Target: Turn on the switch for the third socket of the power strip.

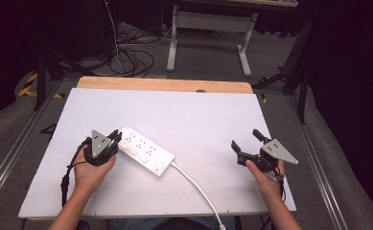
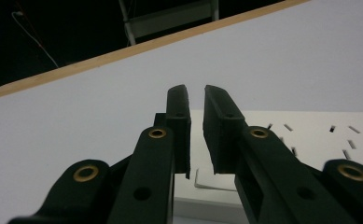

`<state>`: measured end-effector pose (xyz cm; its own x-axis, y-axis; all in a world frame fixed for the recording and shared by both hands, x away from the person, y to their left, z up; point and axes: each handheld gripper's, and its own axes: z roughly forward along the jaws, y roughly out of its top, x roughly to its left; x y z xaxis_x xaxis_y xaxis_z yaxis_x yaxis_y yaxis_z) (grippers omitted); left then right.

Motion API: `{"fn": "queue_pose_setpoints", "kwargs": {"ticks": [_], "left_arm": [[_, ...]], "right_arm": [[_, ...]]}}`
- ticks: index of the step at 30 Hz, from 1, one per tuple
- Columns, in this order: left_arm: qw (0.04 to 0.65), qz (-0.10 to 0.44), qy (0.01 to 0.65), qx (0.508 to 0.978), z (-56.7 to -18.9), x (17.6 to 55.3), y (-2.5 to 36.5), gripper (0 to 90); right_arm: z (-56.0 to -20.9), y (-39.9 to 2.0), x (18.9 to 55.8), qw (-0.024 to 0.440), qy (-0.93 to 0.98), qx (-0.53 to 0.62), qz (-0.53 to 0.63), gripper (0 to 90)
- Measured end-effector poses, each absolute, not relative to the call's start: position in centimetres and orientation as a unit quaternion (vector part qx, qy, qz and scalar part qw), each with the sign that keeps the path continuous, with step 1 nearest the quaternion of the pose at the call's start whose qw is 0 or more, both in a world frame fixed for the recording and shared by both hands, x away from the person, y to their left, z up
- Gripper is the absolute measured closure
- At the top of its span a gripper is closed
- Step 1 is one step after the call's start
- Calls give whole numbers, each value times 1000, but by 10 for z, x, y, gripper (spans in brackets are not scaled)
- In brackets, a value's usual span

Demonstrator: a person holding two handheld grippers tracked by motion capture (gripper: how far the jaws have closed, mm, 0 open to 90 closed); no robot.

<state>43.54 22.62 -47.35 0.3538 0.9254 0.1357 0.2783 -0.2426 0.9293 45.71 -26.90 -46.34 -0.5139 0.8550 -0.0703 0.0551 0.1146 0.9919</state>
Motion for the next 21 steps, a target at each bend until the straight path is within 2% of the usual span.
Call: {"fn": "queue_pose_setpoints", "kwargs": {"ticks": [9, 15, 21], "left_arm": [[459, 369, 439, 679, -468, 432, 234, 784], [465, 372, 436, 675, -467, 431, 236, 723], [467, 375, 436, 672, -466, 431, 237, 723]], "right_arm": [[-463, -269, 457, 351, 659, 346, 569, 76], [-463, -269, 457, 351, 658, 346, 569, 76], [-463, -269, 457, 350, 658, 346, 570, 76]]}}
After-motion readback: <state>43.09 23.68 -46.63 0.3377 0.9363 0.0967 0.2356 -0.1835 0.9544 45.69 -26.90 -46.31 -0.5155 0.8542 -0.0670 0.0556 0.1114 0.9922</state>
